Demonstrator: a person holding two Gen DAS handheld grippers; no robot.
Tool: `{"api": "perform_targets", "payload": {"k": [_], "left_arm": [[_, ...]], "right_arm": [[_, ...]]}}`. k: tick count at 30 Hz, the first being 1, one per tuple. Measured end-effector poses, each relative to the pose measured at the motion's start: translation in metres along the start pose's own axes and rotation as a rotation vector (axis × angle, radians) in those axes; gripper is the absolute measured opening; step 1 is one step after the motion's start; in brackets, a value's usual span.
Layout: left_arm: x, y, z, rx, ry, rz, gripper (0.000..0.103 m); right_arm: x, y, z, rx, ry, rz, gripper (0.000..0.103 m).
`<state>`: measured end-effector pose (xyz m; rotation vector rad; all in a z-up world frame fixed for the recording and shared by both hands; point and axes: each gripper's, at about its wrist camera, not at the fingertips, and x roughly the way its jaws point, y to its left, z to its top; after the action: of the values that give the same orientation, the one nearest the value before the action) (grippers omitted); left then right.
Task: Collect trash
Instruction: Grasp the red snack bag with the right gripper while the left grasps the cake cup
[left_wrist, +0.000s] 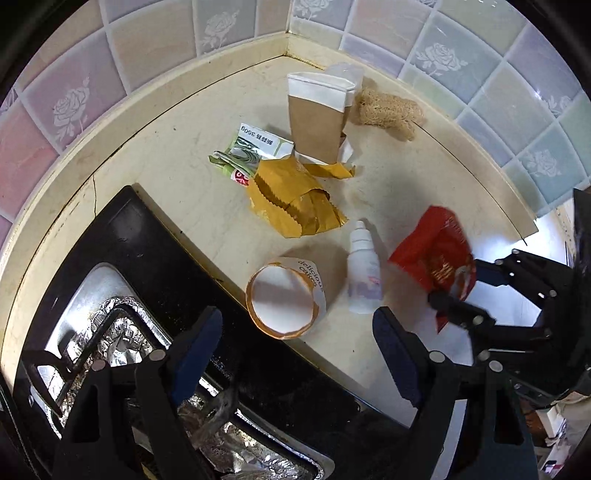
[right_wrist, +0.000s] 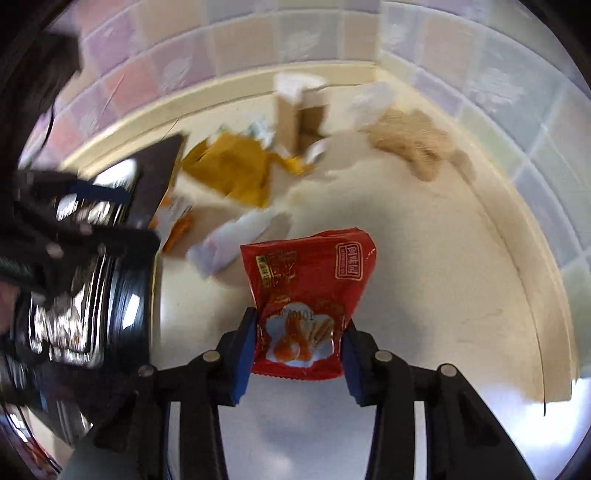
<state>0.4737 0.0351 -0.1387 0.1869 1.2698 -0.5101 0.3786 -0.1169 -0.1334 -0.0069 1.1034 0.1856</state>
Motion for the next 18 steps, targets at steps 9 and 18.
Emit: {"api": "perform_targets", "payload": {"k": [9,18], "left_arm": [[0.018,0.01,0.008,-0.084,0.045,-0.003,0.063],[0.037,0.008,0.016,-0.11,0.078,0.006,0.03]], "right_arm": [[0.003,-0.007,0.01,0.08,-0.052,-0.002,0.04],[0.007,-0.006,0.006,0.083,-0.047,0.005,0.04]]}}
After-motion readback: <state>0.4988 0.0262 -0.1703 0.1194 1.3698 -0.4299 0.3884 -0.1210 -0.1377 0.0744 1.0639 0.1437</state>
